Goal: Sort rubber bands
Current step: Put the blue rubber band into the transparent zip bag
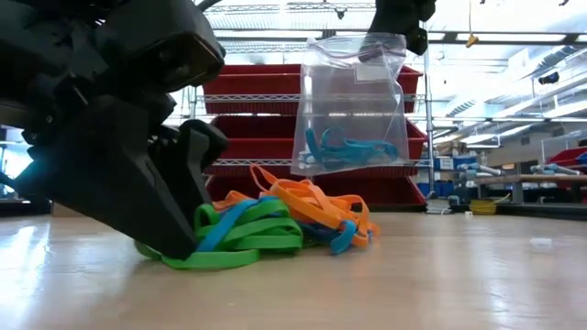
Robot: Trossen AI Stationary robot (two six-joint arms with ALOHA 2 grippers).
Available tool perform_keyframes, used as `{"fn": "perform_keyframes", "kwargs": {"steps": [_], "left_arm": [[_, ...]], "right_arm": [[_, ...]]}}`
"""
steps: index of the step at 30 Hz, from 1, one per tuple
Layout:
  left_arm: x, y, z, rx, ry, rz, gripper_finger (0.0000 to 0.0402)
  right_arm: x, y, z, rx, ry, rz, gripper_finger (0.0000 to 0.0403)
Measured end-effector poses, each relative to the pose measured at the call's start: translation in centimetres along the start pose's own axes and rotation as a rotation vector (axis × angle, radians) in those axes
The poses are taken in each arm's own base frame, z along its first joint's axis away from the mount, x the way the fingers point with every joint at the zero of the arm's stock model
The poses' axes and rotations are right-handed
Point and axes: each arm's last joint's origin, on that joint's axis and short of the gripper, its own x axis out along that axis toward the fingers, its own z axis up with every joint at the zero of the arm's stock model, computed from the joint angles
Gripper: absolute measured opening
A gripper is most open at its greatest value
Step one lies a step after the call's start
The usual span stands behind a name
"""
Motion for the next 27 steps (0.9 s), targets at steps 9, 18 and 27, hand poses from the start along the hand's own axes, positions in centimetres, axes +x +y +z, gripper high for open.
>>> {"fn": "perform_keyframes", "kwargs": {"steps": [9, 18, 27], "left_arm": [[-1.4, 1.5, -0.8, -0.060, 0.177, 0.108, 0.0070], [-4.5, 2.4, -1.0, -0.106, 0.326, 0.120, 0.0011], [-7.3, 2.1, 2.0, -0.185, 0.135, 0.000, 0.0062]], "right_arm": [[0.0, 0.0, 0.0, 0.000, 0.002, 0.001, 0.0000], [0.0, 0.0, -0.1, -0.002, 0.008, 0.004, 0.0000], [0.0, 0.0, 0.0, -0.008, 0.005, 0.006, 0.0000]]}}
